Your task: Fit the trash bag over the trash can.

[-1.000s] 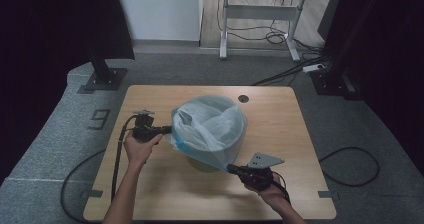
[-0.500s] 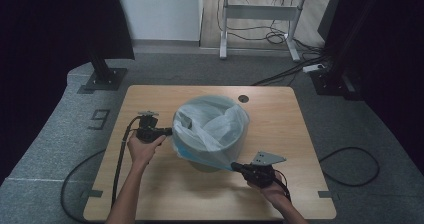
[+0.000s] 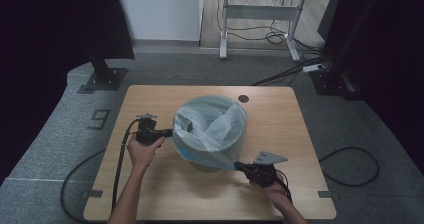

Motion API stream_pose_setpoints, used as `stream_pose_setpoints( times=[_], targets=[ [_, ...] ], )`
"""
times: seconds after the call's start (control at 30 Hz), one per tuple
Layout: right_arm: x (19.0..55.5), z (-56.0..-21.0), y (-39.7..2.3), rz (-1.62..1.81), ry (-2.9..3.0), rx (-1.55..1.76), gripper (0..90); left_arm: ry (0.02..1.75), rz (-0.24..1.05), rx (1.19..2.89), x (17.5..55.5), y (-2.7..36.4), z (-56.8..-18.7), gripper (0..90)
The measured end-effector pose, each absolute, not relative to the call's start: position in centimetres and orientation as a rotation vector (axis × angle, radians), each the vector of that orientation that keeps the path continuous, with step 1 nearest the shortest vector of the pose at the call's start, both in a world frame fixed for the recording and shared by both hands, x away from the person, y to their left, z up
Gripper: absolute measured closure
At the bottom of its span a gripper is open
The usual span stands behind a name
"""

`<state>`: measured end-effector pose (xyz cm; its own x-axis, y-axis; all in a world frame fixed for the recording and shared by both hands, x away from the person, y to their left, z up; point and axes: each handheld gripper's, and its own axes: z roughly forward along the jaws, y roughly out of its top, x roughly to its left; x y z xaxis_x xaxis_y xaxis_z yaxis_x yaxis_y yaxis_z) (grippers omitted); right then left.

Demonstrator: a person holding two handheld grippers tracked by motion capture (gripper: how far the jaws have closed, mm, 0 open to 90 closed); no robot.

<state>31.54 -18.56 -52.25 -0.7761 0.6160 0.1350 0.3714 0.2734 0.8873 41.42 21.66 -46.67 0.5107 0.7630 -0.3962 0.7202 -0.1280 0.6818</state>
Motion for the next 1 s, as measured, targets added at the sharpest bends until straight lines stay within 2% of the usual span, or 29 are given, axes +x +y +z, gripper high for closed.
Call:
stream_pose_setpoints(
  times=[1.0],
  targets=[
    [33.7,-54.4,-20.4,1.37,2.279,1.128,88.8,1.263,-0.042,1.876,42.2,20.1,-50.8,87.5]
  ],
)
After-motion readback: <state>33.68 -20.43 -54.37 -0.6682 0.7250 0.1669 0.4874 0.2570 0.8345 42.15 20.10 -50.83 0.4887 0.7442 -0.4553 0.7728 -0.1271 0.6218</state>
